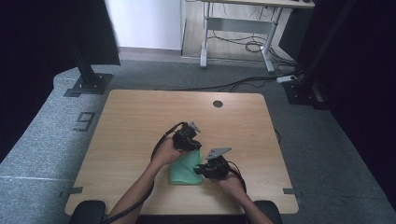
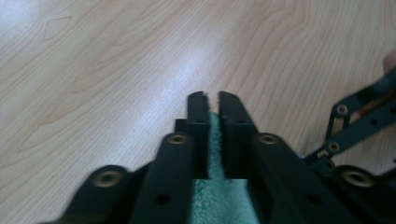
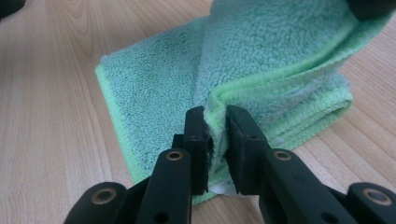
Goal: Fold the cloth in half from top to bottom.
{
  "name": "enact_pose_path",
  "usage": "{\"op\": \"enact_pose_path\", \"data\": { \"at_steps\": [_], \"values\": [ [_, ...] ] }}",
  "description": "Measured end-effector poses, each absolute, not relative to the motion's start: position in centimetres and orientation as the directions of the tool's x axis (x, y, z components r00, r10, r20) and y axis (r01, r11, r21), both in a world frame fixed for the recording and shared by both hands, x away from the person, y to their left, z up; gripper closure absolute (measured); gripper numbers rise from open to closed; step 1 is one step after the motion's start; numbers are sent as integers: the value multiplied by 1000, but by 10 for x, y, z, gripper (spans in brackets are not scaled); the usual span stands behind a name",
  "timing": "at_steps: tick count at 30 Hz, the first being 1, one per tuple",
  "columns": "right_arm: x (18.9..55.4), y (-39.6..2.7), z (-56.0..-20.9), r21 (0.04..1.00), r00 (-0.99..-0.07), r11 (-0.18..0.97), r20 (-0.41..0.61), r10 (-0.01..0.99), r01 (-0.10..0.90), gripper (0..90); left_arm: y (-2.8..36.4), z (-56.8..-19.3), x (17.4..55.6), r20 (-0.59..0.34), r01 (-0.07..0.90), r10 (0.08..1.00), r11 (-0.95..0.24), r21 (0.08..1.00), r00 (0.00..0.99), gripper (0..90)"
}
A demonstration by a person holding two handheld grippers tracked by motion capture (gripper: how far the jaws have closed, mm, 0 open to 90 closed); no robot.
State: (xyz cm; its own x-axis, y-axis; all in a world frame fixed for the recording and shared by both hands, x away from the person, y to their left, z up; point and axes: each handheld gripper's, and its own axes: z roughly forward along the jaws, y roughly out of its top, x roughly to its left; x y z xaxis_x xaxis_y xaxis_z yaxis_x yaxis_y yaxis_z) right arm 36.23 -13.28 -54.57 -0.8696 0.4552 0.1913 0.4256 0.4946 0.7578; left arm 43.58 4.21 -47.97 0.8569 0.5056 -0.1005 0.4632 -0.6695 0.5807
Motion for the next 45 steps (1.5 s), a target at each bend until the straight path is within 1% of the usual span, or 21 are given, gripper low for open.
{"op": "enact_pose_path", "data": {
  "at_steps": [2, 8, 16, 20, 26, 29, 33, 35, 41, 45],
  "values": [
    [362, -133, -546, 759, -869, 491, 196, 455, 428, 764, 46, -476, 433, -99, 458, 503, -667, 588, 859, 862],
    [361, -133, -544, 758, -874, 497, 195, 445, 423, 697, 63, -465, 417, -75, 440, 500, -670, 598, 863, 861],
    [357, -135, -538, 747, -878, 524, 168, 448, 410, 552, 93, -459, 394, -80, 464, 542, -622, 631, 837, 848],
    [355, -141, -535, 749, -871, 515, 165, 463, 416, 518, 102, -459, 381, -93, 470, 546, -608, 640, 833, 839],
    [353, -155, -533, 755, -859, 498, 167, 483, 427, 497, 114, -467, 361, -107, 473, 542, -602, 643, 834, 809],
    [352, -161, -533, 752, -858, 496, 180, 481, 435, 465, 119, -475, 350, -93, 467, 544, -606, 644, 834, 766],
    [351, -165, -532, 747, -861, 504, 176, 478, 433, 434, 127, -485, 336, -104, 472, 542, -603, 643, 834, 709],
    [350, -168, -531, 750, -859, 501, 172, 483, 432, 416, 130, -488, 331, -105, 473, 542, -604, 642, 834, 646],
    [353, -180, -525, 757, -840, 479, 167, 516, 444, 366, 144, -480, 319, -67, 435, 530, -612, 661, 845, 385],
    [360, -180, -519, 774, -817, 431, 186, 546, 464, 322, 149, -471, 325, -54, 439, 555, -589, 679, 830, 272]
  ]
}}
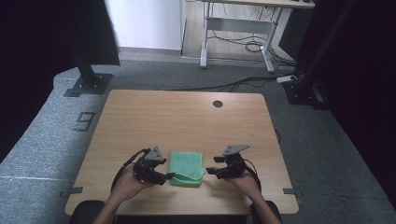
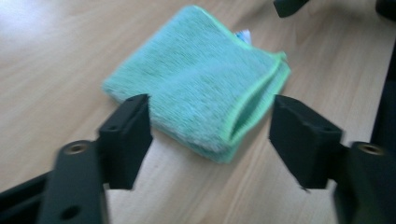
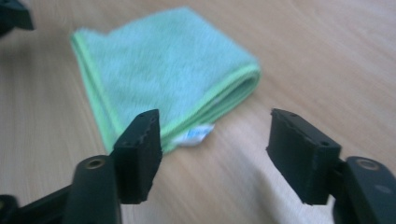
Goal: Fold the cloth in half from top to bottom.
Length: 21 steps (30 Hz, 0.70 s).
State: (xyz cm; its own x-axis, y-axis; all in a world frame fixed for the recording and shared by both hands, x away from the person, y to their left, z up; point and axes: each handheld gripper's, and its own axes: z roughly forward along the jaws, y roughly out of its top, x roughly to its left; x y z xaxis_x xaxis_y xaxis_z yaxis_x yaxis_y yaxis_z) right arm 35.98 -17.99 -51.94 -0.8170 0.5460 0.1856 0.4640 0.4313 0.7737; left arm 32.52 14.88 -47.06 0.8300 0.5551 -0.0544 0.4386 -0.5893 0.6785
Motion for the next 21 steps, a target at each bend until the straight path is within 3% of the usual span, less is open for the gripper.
{"op": "enact_pose_path", "data": {
  "at_steps": [6, 9, 15, 21],
  "values": [
    [368, -153, -519, 762, -792, 432, 170, 586, 482, 187, 143, -484, 350, -46, 485, 629, -549, 681, 776, 161],
    [368, -140, -524, 749, -788, 453, 148, 598, 484, 155, 141, -499, 356, -30, 504, 646, -564, 654, 763, 150],
    [357, -133, -539, 710, -784, 503, 112, 610, 493, 144, 144, -521, 340, -34, 525, 657, -568, 633, 753, 144],
    [347, -139, -543, 704, -784, 516, 93, 614, 488, 144, 136, -523, 331, 35, 495, 651, -610, 618, 758, 146]
  ]
}}
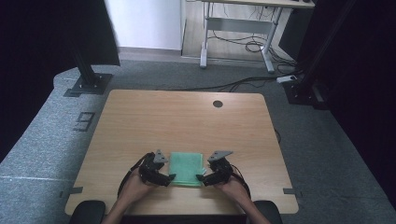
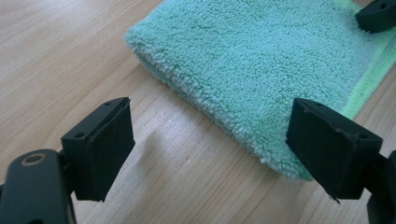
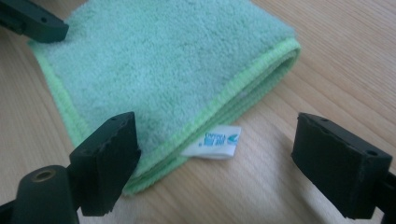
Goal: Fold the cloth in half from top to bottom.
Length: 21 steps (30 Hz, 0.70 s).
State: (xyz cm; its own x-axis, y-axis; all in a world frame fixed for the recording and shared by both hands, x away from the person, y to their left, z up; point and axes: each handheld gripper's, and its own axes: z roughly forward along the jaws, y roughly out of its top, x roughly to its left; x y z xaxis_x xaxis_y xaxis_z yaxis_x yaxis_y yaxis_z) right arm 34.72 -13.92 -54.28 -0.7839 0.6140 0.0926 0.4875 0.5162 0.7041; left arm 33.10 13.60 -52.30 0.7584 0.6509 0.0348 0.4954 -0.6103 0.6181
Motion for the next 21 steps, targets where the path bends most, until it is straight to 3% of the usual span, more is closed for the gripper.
{"op": "enact_pose_path", "data": {
  "at_steps": [21],
  "values": [
    [341, -143, -541, 731, -778, 495, 77, 624, 469, 170, 141, -533, 327, 33, 486, 662, -582, 652, 749, 160]
  ]
}}
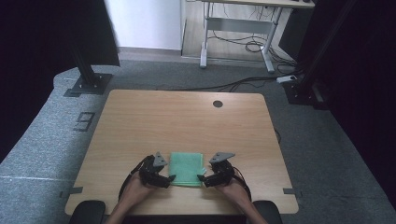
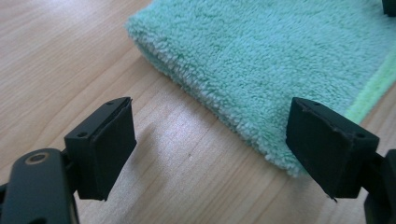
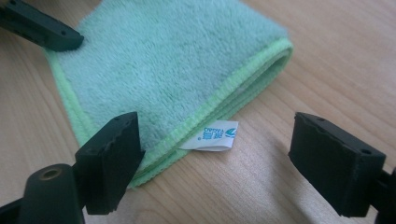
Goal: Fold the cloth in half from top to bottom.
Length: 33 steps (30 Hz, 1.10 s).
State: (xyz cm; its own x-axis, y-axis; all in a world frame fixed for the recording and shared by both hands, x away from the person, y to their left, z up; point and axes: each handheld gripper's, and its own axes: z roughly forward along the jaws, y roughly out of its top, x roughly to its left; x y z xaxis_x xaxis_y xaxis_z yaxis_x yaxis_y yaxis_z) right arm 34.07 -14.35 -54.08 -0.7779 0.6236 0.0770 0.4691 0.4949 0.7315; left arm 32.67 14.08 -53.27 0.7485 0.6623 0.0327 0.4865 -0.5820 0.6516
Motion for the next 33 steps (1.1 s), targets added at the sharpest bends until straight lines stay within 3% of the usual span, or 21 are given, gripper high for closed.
{"op": "enact_pose_path", "data": {
  "at_steps": [6, 18, 33],
  "values": [
    [332, -146, -534, 753, -786, 469, 101, 610, 460, 190, 145, -520, 313, 0, 464, 650, -543, 700, 760, 175],
    [322, -134, -542, 714, -825, 562, 40, 564, 418, 327, 137, -534, 306, 59, 468, 649, -605, 645, 758, 243],
    [327, -134, -545, 710, -822, 562, 42, 568, 424, 341, 138, -540, 315, 37, 487, 664, -583, 650, 747, 263]
  ]
}}
